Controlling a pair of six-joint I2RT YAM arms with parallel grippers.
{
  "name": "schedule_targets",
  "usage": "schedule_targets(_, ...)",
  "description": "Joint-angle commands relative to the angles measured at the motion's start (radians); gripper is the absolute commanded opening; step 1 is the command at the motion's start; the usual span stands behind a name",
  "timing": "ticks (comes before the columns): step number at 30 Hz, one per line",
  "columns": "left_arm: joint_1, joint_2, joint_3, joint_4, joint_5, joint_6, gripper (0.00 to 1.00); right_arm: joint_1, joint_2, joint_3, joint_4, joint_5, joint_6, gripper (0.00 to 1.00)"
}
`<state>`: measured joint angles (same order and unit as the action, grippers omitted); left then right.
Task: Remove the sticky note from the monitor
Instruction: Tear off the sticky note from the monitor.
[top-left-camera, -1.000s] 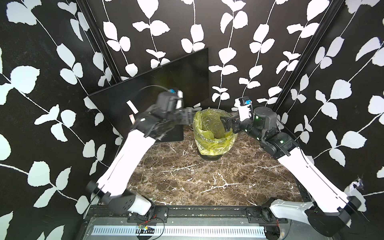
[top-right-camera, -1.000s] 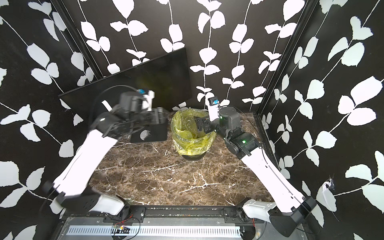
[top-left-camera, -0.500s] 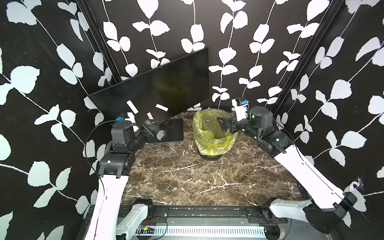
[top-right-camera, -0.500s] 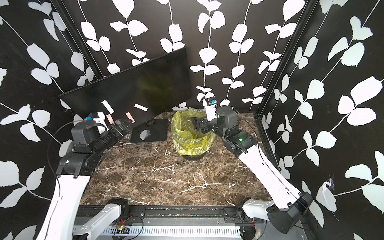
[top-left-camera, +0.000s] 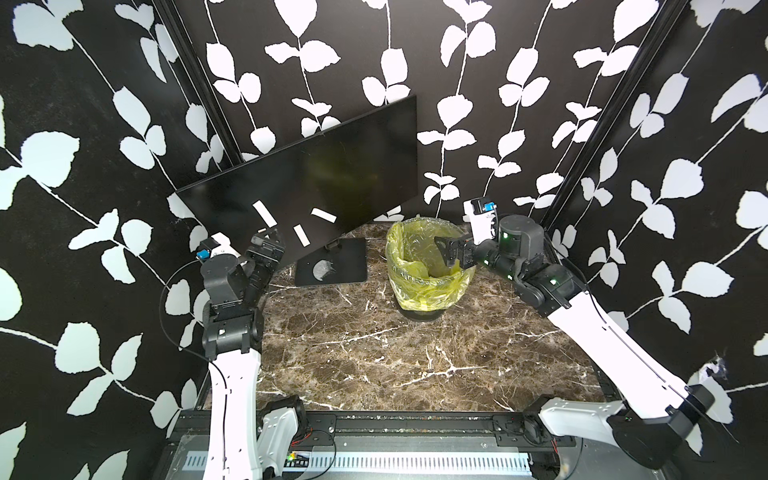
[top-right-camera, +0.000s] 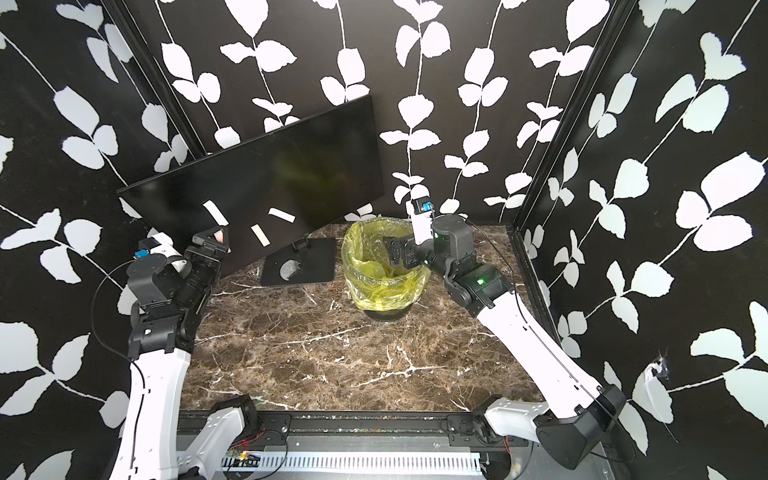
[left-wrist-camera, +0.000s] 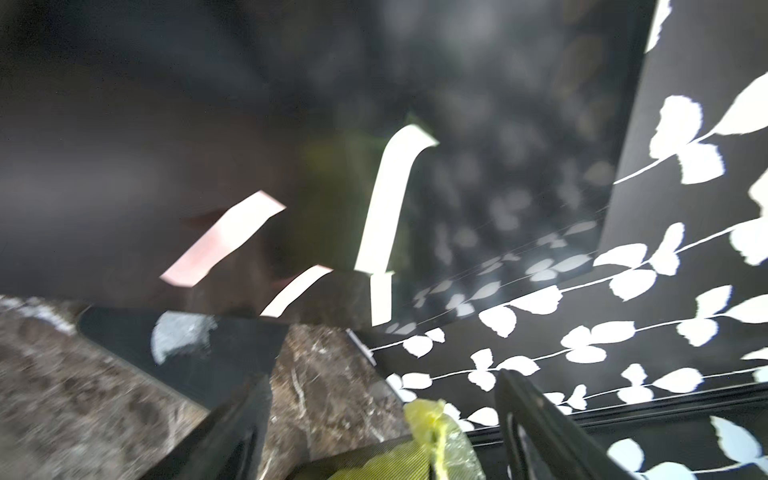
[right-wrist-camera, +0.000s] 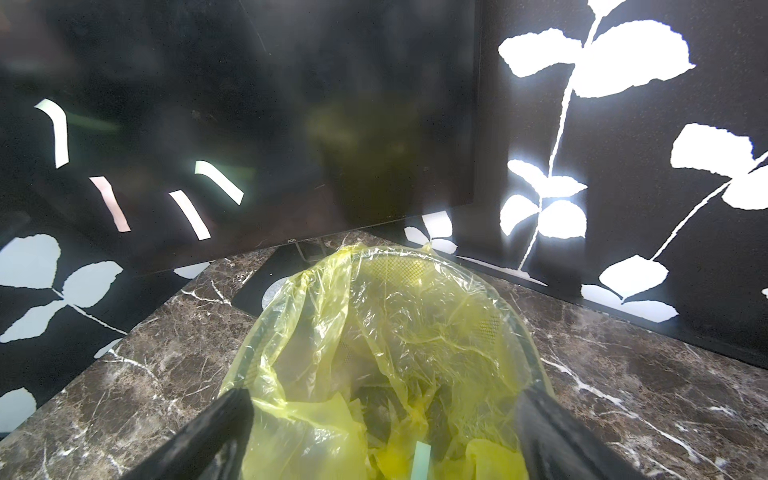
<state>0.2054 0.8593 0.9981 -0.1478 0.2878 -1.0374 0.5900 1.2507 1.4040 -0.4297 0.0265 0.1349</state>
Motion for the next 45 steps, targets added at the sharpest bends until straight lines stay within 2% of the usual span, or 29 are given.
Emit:
schedule_targets(1, 0.005, 0.016, -0.007, 0.140, -0.008, -0.044, 0.85, -0.003, -0.025, -0.007, 0.048, 0.027, -0.016, 1.00)
schedule_targets(5, 0.005, 0.072, 0.023, 0.142, 0.017, -0.065, 0.83, -0.010, -0.024, -0.004, 0.050, 0.023, -0.018, 1.00)
schedule_targets(10, 0.006, 0.082, 0.042, 0.094, -0.026, -0.053, 0.83, -0.017, -0.025, 0.006, 0.046, 0.027, -0.021, 1.00)
schedule_targets(15, 0.004, 0.114, 0.029, 0.190, -0.018, -0.109, 0.82, -0.023, -0.019, 0.007, 0.048, 0.024, -0.019, 1.00)
schedule_targets(23, 0.005, 0.177, 0.058, 0.232, 0.013, -0.129, 0.77, -0.026, -0.016, 0.010, 0.049, 0.024, -0.016, 1.00)
schedule_targets(27, 0.005, 0.188, 0.070, 0.245, 0.016, -0.127, 0.68, -0.027, -0.014, 0.012, 0.045, 0.027, -0.017, 1.00)
schedule_targets(33, 0.004, 0.205, 0.088, 0.253, 0.033, -0.137, 0.49, -0.031, -0.014, 0.011, 0.046, 0.022, -0.012, 1.00)
schedule_targets(39, 0.005, 0.185, 0.083, 0.237, 0.035, -0.139, 0.20, -0.031, -0.012, 0.012, 0.049, 0.008, -0.005, 1.00)
schedule_targets(43, 0.003, 0.163, 0.084, 0.208, 0.029, -0.132, 0.03, -0.032, -0.006, 0.015, 0.072, -0.049, 0.010, 1.00)
schedule_targets(45, 0.007, 0.154, 0.084, 0.195, 0.026, -0.130, 0.00, -0.031, -0.007, 0.013, 0.095, -0.091, 0.022, 1.00)
